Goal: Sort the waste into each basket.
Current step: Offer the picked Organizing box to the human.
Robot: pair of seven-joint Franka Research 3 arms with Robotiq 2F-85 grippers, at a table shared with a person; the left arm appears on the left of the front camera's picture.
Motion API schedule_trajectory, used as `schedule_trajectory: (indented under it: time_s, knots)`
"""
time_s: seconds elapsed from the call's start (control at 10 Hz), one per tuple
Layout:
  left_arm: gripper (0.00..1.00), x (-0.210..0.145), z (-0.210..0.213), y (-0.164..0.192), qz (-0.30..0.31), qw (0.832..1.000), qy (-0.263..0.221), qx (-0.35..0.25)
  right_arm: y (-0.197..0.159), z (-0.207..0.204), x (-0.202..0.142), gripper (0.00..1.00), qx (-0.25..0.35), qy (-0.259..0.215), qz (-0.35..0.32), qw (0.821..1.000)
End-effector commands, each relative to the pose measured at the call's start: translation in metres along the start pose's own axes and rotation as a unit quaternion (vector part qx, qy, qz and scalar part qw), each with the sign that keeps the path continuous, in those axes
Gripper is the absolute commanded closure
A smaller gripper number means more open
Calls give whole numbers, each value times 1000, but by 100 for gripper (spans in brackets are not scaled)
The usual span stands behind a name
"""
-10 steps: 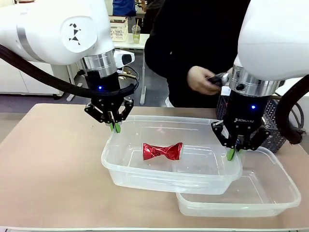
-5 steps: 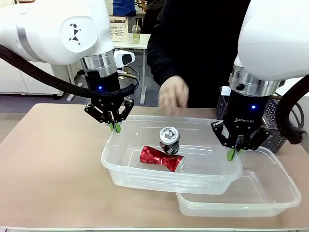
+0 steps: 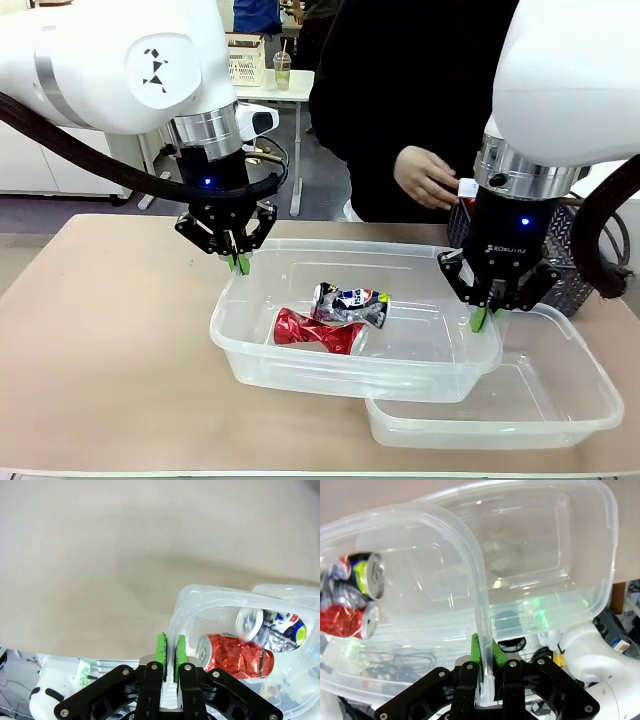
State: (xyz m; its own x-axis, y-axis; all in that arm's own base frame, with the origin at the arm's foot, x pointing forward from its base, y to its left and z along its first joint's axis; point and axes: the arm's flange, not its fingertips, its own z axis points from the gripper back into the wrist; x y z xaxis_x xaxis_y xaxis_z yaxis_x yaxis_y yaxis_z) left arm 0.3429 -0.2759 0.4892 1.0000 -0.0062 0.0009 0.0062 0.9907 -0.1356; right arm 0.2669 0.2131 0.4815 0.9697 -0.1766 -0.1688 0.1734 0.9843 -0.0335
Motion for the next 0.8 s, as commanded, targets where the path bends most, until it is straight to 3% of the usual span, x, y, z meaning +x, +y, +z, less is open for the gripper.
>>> schedule_trajectory:
  time_s: [0.0, 0.7]
  knots:
    - [91, -1, 2, 0, 10, 1000, -3, -2, 3, 3, 1, 94, -1, 7, 9, 1000]
    - [91, -1, 2, 0, 10, 1000, -3, -2, 3, 3, 1, 94, -1, 7, 9, 1000]
